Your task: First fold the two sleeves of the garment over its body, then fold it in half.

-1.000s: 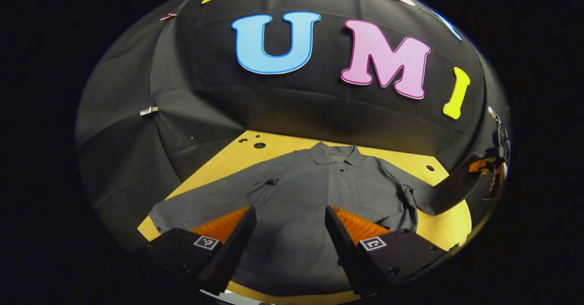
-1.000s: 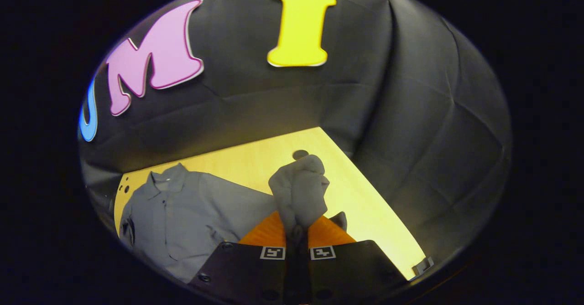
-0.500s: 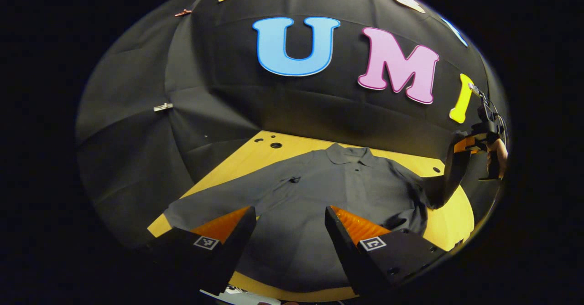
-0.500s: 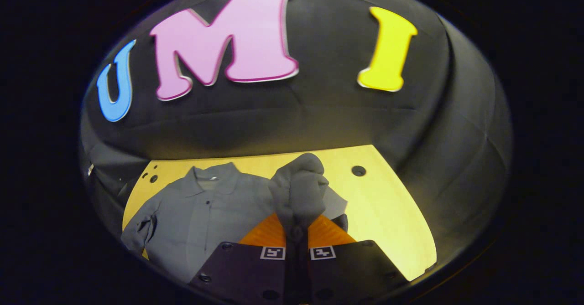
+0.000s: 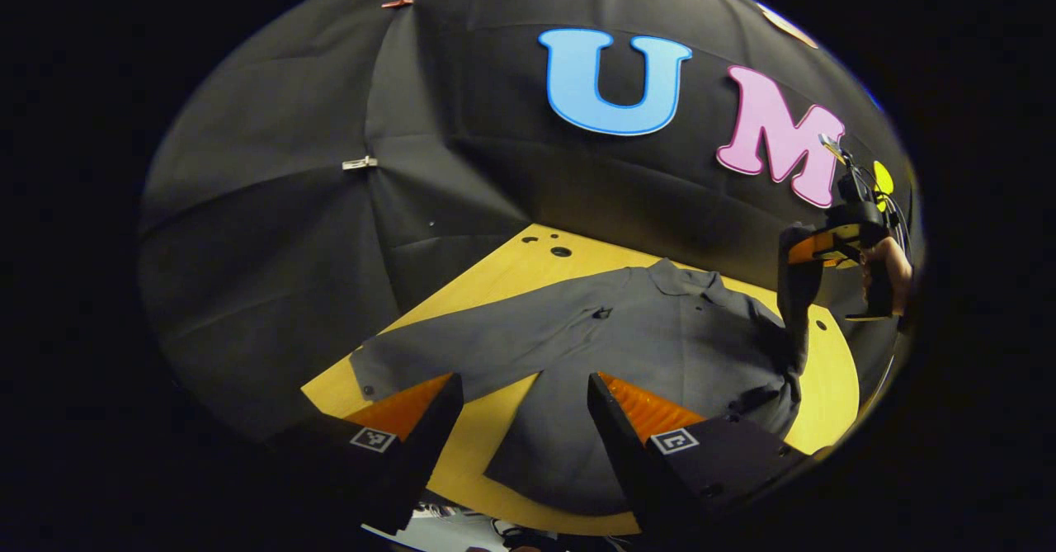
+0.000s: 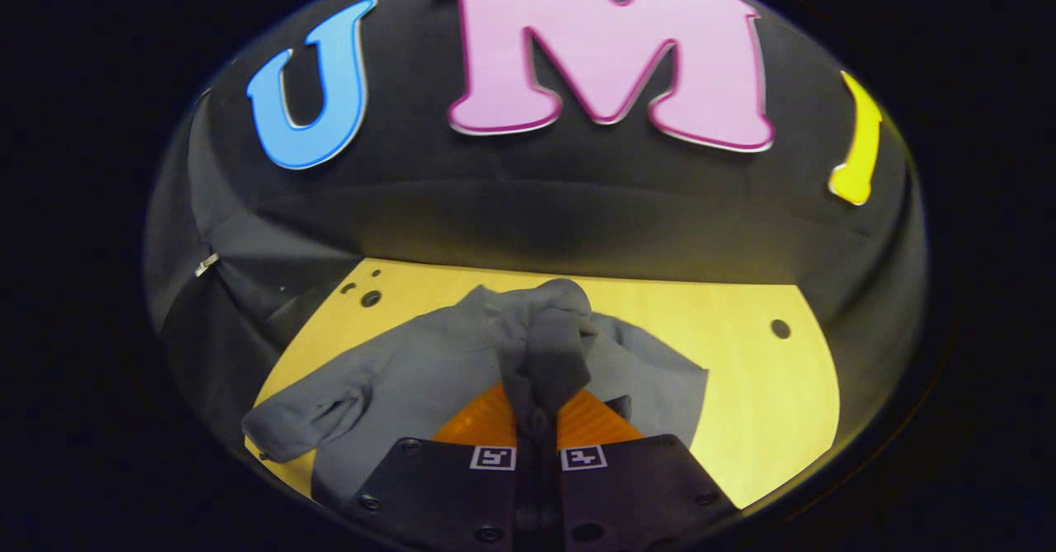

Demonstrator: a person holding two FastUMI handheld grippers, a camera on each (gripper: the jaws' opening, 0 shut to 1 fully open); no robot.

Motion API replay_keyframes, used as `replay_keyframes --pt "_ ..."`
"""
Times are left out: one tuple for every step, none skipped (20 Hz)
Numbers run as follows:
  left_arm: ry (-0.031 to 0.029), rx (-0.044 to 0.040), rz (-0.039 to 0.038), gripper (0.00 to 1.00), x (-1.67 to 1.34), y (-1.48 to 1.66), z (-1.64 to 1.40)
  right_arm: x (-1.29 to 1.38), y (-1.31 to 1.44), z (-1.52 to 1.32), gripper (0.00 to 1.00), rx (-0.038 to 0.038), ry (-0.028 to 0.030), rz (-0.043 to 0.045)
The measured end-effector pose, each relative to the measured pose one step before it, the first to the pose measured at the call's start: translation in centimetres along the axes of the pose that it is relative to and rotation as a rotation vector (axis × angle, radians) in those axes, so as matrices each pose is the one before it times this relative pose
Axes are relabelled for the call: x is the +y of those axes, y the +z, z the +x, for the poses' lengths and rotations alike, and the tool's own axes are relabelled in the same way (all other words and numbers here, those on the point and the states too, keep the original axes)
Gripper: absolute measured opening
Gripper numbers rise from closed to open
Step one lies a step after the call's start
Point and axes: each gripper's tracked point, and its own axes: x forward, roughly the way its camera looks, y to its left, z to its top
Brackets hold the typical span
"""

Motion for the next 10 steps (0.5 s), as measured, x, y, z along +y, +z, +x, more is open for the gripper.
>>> replay_keyframes --pt "0.00637 0.00408 -0.00247 0.96 0.446 -0.185 -0.141 1.925 -0.164 0.405 0.05 0.00422 0.02349 -0.01864" --pt "0.00405 0.00334 -0.00228 0.96 0.387 -0.166 -0.014 1.72 -0.215 0.499 0.05 0.00637 0.02093 -0.0251" --pt "0.00332 0.00497 -0.00377 0.96 0.333 -0.319 -0.071 1.697 -0.31 0.489 0.05 0.00949 0.01997 -0.02683" --pt "0.00029 0.00548 -0.00635 0.96 0.21 -0.097 0.004 1.742 -0.209 0.586 0.05 0.00802 0.01974 -0.02224" --pt "-0.00106 0.00458 -0.00581 0.96 0.08 -0.334 -0.004 1.854 -0.182 0.784 0.05 0.00709 0.01704 -0.01636" --pt "-0.00125 0.00554 -0.00274 0.96 0.186 0.064 -0.027 1.475 -0.135 0.657 0.05 0.00988 0.01166 -0.01134" --pt "0.00054 0.00501 0.00099 0.96 0.098 -0.157 -0.166 1.339 -0.206 0.801 0.05 0.01019 0.01068 -0.00589" --pt "0.00333 0.00099 0.0018 0.96 0.211 -0.09 -0.138 1.339 -0.104 0.585 0.05 0.00967 0.01046 -0.00202" --pt "-0.00104 -0.00369 -0.00147 0.96 0.122 0.116 -0.12 1.391 -0.259 0.88 0.06 0.00951 0.01263 0.0005" --pt "0.00032 -0.00634 -0.00365 0.96 0.177 0.337 -0.111 1.338 -0.09 0.538 0.07 0.00635 0.01362 -0.00099"
